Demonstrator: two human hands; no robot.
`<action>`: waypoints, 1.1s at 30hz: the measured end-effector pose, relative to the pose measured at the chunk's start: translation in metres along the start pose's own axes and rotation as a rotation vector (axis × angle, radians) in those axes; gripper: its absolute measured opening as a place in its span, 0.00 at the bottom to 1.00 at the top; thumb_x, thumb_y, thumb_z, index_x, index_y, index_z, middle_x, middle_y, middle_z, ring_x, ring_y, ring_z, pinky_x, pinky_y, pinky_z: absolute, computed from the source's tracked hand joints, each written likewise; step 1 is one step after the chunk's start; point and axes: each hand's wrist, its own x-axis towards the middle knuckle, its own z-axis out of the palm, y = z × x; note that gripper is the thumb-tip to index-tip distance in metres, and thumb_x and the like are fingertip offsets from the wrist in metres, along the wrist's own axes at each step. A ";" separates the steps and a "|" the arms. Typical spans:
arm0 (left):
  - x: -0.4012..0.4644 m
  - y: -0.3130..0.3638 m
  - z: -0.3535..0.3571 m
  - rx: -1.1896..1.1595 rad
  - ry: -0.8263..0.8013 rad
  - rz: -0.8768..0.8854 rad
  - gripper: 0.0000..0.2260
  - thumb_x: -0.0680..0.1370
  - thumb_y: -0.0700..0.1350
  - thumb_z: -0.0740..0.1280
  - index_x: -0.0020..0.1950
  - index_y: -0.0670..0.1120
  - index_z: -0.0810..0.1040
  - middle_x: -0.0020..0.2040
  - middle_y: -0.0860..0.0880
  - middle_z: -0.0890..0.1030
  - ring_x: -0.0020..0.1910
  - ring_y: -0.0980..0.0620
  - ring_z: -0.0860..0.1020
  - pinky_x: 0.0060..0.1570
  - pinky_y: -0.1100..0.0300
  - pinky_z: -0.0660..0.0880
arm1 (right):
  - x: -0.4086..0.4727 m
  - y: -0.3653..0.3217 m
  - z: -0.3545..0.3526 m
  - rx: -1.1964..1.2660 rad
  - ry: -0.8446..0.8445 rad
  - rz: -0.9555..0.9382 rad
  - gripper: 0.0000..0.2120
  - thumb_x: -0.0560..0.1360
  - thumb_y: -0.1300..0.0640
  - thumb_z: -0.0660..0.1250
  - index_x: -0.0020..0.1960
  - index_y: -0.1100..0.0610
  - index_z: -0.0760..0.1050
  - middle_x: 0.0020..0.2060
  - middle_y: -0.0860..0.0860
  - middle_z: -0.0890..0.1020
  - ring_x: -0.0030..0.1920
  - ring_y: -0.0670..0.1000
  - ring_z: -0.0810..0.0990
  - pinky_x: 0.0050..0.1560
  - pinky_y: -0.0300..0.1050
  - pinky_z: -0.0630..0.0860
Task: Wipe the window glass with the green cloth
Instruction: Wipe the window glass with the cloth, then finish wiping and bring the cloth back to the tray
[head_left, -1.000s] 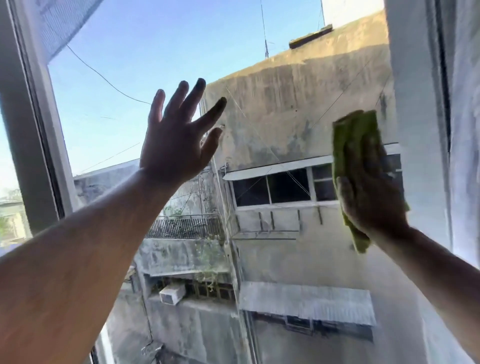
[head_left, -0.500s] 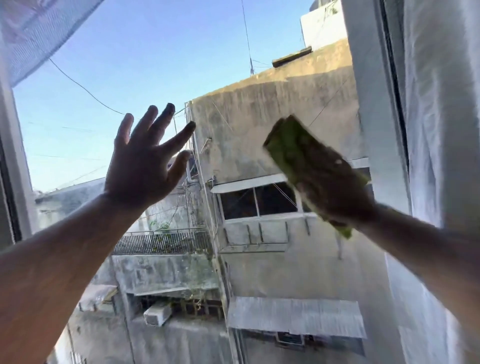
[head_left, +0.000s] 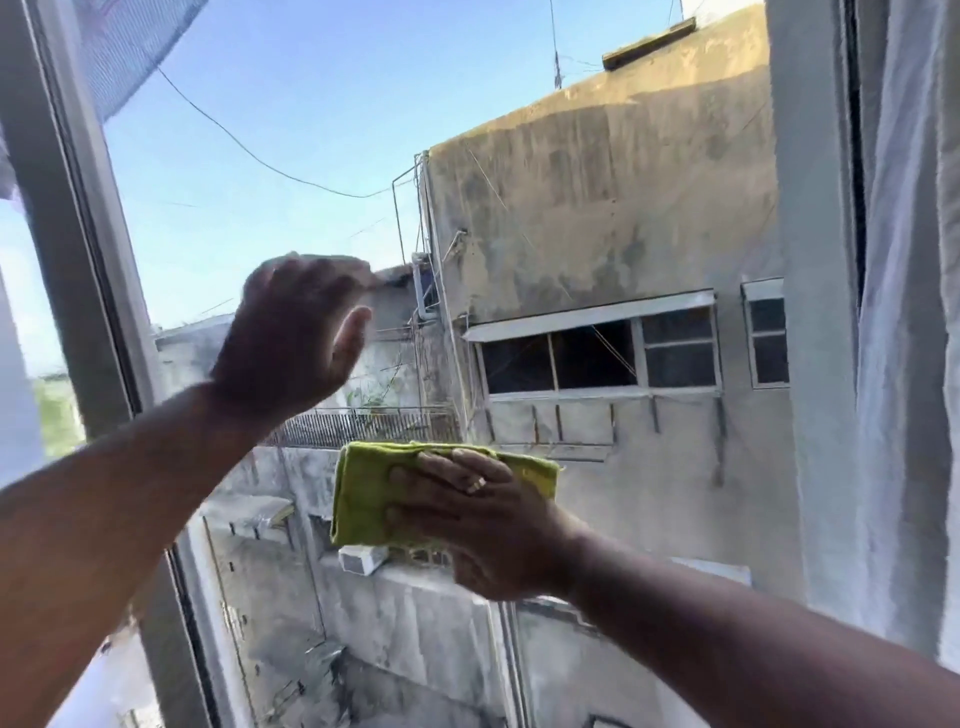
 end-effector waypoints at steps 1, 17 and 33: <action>-0.028 0.005 -0.001 -0.019 -0.019 -0.048 0.18 0.80 0.53 0.56 0.62 0.44 0.78 0.58 0.43 0.82 0.56 0.39 0.80 0.57 0.45 0.72 | 0.000 0.003 -0.003 0.033 0.011 -0.005 0.30 0.71 0.54 0.63 0.73 0.46 0.71 0.76 0.48 0.69 0.77 0.51 0.65 0.75 0.54 0.66; -0.187 0.007 -0.048 -1.426 -0.431 -0.789 0.08 0.74 0.43 0.73 0.52 0.47 0.82 0.43 0.51 0.85 0.40 0.56 0.82 0.36 0.63 0.80 | 0.026 -0.067 -0.019 0.722 0.056 0.529 0.31 0.63 0.49 0.80 0.64 0.48 0.75 0.48 0.47 0.84 0.45 0.52 0.82 0.46 0.48 0.79; -0.894 0.131 -0.153 -0.888 -0.655 -2.537 0.09 0.83 0.40 0.63 0.61 0.49 0.74 0.44 0.52 0.85 0.35 0.58 0.83 0.33 0.61 0.81 | -0.107 -0.687 0.222 1.700 -1.335 1.360 0.05 0.75 0.68 0.68 0.46 0.60 0.79 0.39 0.57 0.80 0.38 0.53 0.78 0.36 0.41 0.76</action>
